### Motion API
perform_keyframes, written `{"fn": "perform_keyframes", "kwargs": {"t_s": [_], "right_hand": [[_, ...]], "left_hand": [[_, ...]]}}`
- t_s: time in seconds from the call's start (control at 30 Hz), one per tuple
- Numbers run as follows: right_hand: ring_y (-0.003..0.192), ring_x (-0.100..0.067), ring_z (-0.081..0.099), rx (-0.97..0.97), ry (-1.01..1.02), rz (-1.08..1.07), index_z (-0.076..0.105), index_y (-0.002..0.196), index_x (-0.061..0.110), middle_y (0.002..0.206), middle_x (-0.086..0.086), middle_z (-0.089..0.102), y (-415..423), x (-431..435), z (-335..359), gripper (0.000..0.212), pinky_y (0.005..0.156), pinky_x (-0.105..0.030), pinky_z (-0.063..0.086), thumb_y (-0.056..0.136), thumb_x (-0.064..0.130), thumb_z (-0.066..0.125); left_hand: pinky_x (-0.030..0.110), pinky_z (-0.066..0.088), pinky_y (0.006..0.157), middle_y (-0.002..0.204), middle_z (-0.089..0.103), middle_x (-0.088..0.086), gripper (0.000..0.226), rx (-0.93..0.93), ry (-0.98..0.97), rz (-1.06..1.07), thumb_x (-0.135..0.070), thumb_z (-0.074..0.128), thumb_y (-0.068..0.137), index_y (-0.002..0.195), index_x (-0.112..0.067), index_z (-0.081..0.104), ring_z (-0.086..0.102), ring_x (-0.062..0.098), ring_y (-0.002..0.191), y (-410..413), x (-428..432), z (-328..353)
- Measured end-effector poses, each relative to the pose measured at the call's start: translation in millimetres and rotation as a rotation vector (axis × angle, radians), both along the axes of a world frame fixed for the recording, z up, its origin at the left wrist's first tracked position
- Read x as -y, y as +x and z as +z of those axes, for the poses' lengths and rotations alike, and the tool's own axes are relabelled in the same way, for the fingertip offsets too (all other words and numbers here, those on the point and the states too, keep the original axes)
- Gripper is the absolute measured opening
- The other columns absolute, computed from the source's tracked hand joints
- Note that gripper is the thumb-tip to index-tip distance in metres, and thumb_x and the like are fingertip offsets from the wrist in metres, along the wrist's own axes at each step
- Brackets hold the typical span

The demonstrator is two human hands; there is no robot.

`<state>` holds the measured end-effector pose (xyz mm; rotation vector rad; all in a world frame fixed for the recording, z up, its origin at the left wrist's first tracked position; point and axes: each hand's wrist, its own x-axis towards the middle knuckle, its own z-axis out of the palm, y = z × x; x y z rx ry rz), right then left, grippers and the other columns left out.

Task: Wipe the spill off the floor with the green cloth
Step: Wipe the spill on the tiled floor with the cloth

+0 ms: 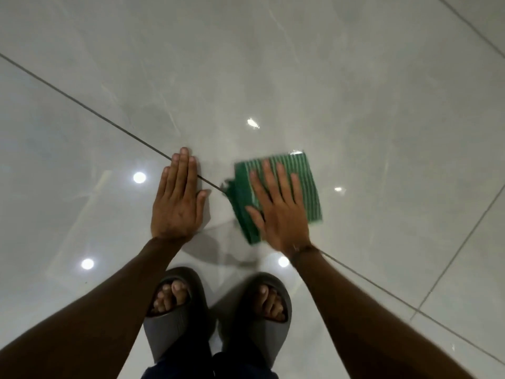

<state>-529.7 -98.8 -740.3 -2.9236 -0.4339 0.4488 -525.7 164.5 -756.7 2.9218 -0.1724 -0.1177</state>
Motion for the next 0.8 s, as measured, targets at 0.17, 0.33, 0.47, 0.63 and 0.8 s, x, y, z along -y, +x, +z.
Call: {"fn": "perform_keyframes", "kwargs": {"t_s": [0.17, 0.33, 0.47, 0.63, 0.8], "right_hand": [[0.174, -0.045, 0.006, -0.017, -0.156, -0.573, 0.004, 0.179, 0.02, 0.188, -0.017, 0.005, -23.0, 76.3, -2.2, 0.08, 0.137, -0.071, 0.014, 0.113, 0.065, 0.009], [0.172, -0.05, 0.012, 0.141, -0.171, -0.8, 0.014, 0.178, 0.011, 0.186, -0.022, 0.012, 118.7, 22.6, -12.7, 0.087, 0.139, -0.068, 0.01, 0.112, 0.067, 0.01], [0.171, -0.051, 0.014, 0.132, -0.073, -0.34, 0.015, 0.178, 0.013, 0.186, -0.021, 0.01, 116.4, -70.4, -8.9, 0.085, 0.138, -0.072, 0.01, 0.113, 0.067, 0.014], [0.173, -0.042, 0.013, -0.004, 0.013, 0.39, 0.016, 0.179, 0.022, 0.187, -0.013, 0.012, -12.1, -72.8, -3.7, 0.084, 0.138, -0.067, 0.019, 0.112, 0.067, 0.04], [0.172, -0.045, 0.017, 0.111, -0.099, 0.142, 0.008, 0.179, 0.025, 0.187, -0.015, 0.013, 90.5, -17.6, -13.5, 0.083, 0.14, -0.064, 0.011, 0.112, 0.07, 0.023]], "left_hand": [[0.048, 0.014, 0.144, 0.188, 0.01, 0.017, 0.073, -0.007, -0.013, 0.096, -0.037, 0.038, 0.115, 0.176, -0.006, 0.012, 0.007, 0.03, 0.176, -1.2, -23.9, -5.7], [0.05, 0.017, 0.143, 0.187, 0.012, 0.018, 0.071, -0.025, -0.031, 0.09, -0.04, 0.031, 0.116, 0.175, -0.003, 0.015, 0.011, 0.032, 0.176, 0.1, -23.4, -2.4], [0.052, 0.017, 0.143, 0.187, 0.013, 0.019, 0.072, -0.093, -0.067, 0.115, -0.043, 0.026, 0.116, 0.175, -0.002, 0.017, 0.012, 0.034, 0.175, -0.5, -32.8, 8.2], [0.05, 0.014, 0.144, 0.188, 0.006, 0.014, 0.073, -0.135, -0.013, 0.178, -0.043, 0.03, 0.117, 0.177, -0.007, 0.01, 0.005, 0.03, 0.176, -17.5, -101.3, 11.0], [0.051, 0.018, 0.143, 0.186, 0.013, 0.02, 0.072, -0.051, 0.015, 0.129, -0.04, 0.031, 0.115, 0.175, -0.002, 0.017, 0.014, 0.035, 0.175, -2.5, -120.1, 0.2]]}}
